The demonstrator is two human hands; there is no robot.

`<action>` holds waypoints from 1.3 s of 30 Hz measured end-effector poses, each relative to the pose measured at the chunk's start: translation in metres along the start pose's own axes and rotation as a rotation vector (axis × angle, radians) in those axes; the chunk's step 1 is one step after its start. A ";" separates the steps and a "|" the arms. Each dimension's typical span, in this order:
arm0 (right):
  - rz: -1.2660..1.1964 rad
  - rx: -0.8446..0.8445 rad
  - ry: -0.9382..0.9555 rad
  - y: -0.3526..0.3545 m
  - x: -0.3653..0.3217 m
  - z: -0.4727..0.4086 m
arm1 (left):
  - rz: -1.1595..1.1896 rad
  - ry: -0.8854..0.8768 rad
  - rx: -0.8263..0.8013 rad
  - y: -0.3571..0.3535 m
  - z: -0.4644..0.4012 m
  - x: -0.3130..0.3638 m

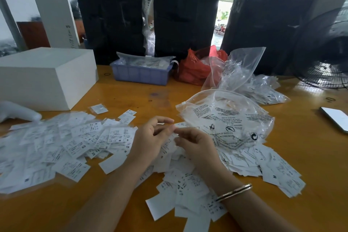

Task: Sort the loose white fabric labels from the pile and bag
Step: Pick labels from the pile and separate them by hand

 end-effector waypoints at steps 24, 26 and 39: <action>0.617 0.471 0.121 0.118 -0.037 -0.042 | -0.953 0.344 0.421 0.104 0.003 -0.036; 0.833 0.388 -0.061 0.132 -0.015 -0.061 | -1.092 0.359 0.394 0.103 0.000 -0.038; 1.209 0.202 -0.299 0.142 0.008 -0.086 | -0.916 -0.117 0.068 0.032 -0.009 -0.011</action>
Point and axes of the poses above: each hand's wrist, its own z-axis away from the middle knuckle, its own y-axis out of the back of the hand, x = y × z, the point moved 9 cm from there along -z, towards the middle knuckle, and after that the axes turned 6 degrees about -x, right-handed, at the moved point
